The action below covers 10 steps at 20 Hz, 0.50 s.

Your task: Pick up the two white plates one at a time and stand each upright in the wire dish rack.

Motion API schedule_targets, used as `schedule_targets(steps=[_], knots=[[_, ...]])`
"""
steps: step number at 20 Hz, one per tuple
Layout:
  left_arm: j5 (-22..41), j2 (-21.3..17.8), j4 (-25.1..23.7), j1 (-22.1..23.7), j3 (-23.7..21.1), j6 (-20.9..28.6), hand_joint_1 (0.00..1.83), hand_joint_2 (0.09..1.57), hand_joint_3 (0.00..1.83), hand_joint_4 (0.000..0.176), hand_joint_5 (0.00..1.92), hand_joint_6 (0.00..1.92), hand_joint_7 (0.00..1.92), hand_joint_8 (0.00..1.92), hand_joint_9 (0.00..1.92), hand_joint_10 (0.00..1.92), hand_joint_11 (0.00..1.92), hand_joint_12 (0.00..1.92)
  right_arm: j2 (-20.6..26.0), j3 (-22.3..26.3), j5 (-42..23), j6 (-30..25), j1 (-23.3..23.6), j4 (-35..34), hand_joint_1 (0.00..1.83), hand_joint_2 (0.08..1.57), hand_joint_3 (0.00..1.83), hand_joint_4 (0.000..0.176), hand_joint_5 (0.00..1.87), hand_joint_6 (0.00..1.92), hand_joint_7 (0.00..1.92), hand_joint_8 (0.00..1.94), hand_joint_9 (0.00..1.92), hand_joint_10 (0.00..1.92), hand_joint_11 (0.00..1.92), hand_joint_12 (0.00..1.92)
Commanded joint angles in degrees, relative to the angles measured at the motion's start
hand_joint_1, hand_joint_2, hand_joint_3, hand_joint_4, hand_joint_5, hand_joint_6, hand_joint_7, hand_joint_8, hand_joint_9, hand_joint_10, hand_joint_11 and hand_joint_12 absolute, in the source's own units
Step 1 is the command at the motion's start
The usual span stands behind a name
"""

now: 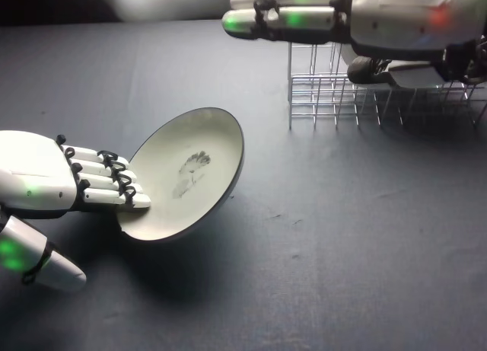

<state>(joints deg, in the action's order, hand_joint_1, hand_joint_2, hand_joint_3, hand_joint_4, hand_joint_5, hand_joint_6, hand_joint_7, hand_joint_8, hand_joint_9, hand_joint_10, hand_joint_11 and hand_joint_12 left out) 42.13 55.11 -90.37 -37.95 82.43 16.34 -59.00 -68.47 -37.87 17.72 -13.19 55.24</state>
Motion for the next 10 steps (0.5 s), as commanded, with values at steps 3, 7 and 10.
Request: schedule_targets(steps=[3, 7, 10], knots=[[3.4, 0.8, -0.7, -0.6, -0.4, 0.4, 0.0, 1.15, 0.0, 0.0, 0.04, 0.0, 0.03, 0.0, 0.02, 0.0, 0.01, 0.01, -0.4, 0.9, -4.2, 0.3, -0.8, -2.2, 1.58, 1.08, 0.02, 0.0, 0.0, 0.0, 0.0, 0.0, 0.0, 0.0, 0.0, 0.0], [3.4, 0.9, -0.7, -0.7, -0.5, 0.4, 0.0, 1.15, 0.0, 0.0, 0.04, 0.0, 0.04, 0.0, 0.02, 0.0, 0.01, 0.01, -2.6, 1.0, -1.7, 0.4, -2.7, -2.2, 1.61, 1.1, 0.02, 0.0, 0.0, 0.0, 0.0, 0.0, 0.0, 0.0, 0.02, 0.01], [3.4, 1.0, -0.7, -0.9, -0.2, 0.3, 0.0, 1.16, 0.0, 0.0, 0.05, 0.0, 0.05, 0.0, 0.03, 0.0, 0.01, 0.01, -4.9, 1.0, 0.6, 0.4, -5.0, -2.2, 1.64, 1.11, 0.02, 0.0, 0.0, 0.0, 0.0, 0.0, 0.0, 0.0, 0.05, 0.03]])
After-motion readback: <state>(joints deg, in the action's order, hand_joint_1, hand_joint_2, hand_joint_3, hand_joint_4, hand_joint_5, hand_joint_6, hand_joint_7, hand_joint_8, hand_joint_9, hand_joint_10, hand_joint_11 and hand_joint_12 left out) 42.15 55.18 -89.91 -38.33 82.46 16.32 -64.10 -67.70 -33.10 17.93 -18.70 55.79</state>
